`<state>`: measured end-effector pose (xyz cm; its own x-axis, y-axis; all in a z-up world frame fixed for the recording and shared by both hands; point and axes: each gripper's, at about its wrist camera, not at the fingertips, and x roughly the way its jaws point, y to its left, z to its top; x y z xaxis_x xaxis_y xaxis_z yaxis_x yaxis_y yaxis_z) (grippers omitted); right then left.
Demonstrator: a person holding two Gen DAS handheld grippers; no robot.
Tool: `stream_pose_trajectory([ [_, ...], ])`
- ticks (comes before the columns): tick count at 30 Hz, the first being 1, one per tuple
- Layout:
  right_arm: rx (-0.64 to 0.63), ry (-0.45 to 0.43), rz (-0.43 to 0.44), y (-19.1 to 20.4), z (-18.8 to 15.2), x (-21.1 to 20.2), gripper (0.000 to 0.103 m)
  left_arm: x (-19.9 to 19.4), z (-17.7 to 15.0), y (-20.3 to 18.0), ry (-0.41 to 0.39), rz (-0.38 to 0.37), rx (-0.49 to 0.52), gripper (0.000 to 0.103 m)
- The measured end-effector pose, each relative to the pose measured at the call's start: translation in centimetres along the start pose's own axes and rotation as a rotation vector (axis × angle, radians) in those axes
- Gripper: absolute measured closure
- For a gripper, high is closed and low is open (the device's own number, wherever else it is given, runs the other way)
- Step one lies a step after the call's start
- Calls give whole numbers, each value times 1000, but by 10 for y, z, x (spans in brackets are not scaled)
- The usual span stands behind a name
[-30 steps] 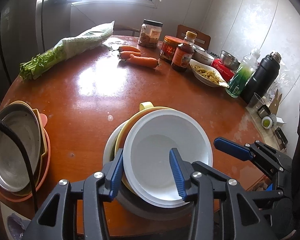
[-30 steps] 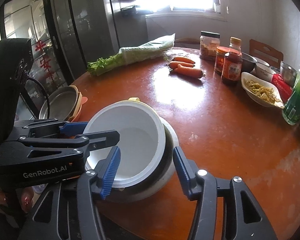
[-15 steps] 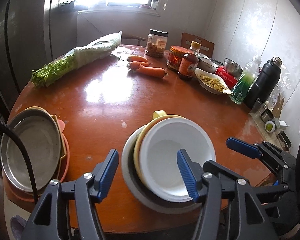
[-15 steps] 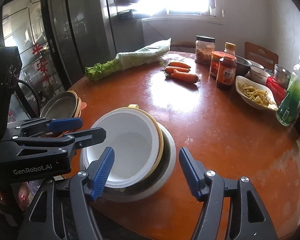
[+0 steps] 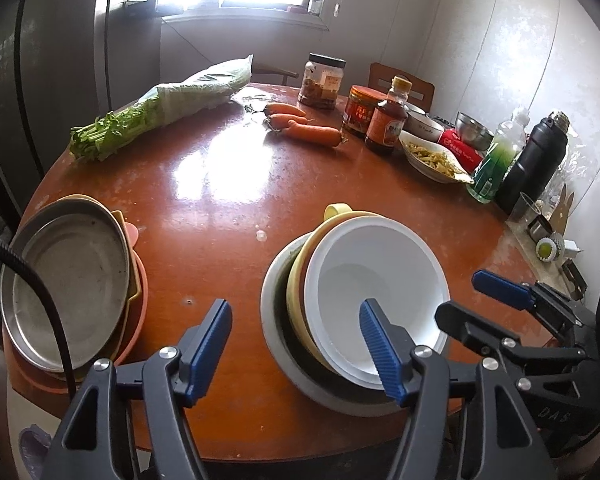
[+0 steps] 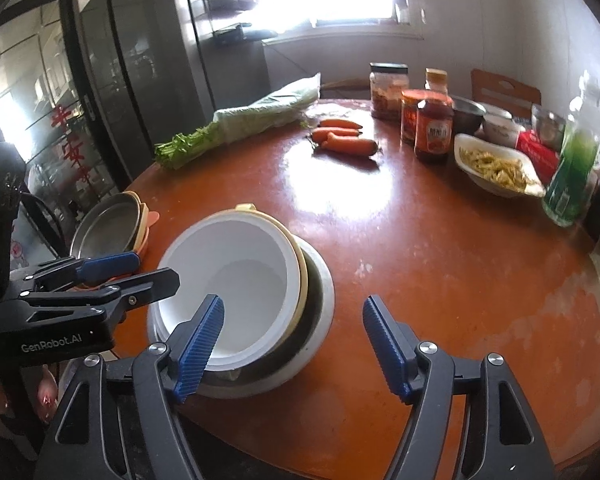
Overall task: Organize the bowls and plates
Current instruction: 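Grasp the rim of the nested bowl stack with both tools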
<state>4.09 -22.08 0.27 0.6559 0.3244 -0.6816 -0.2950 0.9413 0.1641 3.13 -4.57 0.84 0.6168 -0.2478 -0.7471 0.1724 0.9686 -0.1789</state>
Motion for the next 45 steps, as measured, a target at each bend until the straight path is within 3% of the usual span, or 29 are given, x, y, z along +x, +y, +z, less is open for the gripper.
stream_pose_trajectory([
  [15,66,63,19,-10,-10,29,29,34,0,-1,55,21,6,36],
  [31,90,75,75,-11,-15,40,30,53,-3,-3,92,35,-7,36],
  [35,83,67,93,-9,-16,39,37,53,-5,-3,90,25,-18,36],
  [41,101,71,106,-11,-17,40,38,53,-6,-1,84,16,-36,37],
  [45,99,70,121,-10,-16,40,44,54,-6,1,95,-1,-65,37],
])
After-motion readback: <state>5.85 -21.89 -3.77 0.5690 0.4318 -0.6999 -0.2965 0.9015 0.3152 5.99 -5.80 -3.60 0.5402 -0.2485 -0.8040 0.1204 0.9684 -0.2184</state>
